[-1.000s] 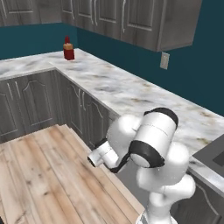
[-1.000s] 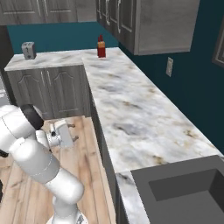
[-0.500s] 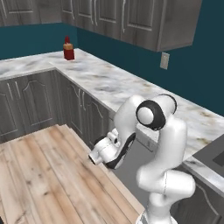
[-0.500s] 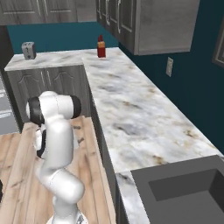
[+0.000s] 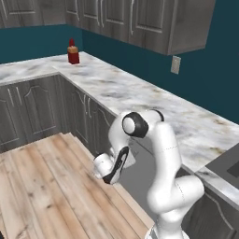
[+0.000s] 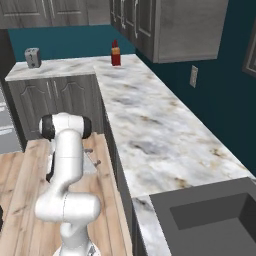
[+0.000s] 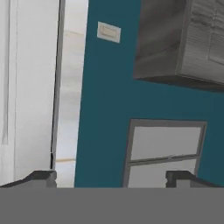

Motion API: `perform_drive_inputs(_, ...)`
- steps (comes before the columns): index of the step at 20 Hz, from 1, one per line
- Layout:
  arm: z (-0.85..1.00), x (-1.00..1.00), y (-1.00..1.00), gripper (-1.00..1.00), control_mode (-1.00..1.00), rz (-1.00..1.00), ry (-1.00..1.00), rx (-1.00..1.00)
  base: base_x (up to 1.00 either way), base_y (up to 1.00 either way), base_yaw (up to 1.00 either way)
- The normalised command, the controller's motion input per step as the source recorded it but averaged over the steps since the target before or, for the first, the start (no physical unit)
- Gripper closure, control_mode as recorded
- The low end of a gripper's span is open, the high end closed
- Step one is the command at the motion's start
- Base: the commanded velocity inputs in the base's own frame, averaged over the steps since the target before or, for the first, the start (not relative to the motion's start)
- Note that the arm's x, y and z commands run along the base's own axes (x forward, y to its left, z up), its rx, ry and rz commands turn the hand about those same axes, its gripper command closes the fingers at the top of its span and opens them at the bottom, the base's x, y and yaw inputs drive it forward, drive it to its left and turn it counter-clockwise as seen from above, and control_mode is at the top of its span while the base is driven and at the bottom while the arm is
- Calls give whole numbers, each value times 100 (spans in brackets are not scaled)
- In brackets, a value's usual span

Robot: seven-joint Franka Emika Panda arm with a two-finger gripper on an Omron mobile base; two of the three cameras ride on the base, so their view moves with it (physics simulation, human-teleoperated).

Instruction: Open the dishwasher door and pull out the top rack.

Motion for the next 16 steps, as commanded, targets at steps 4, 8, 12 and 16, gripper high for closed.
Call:
perform_drive_inputs(4, -19, 42, -5, -100, -100, -13, -1, -7, 0, 0, 0)
perform_drive_inputs(8, -22, 38, -14, -100, -100, -7, 0, 0, 0, 0, 0)
perform_drive_inputs(12, -31, 35, -18, -100, -100, -1, 0, 0, 0, 0, 0)
perform_drive_inputs(16, -36, 32, -22, -100, -100, 0, 0, 0, 0, 0, 0)
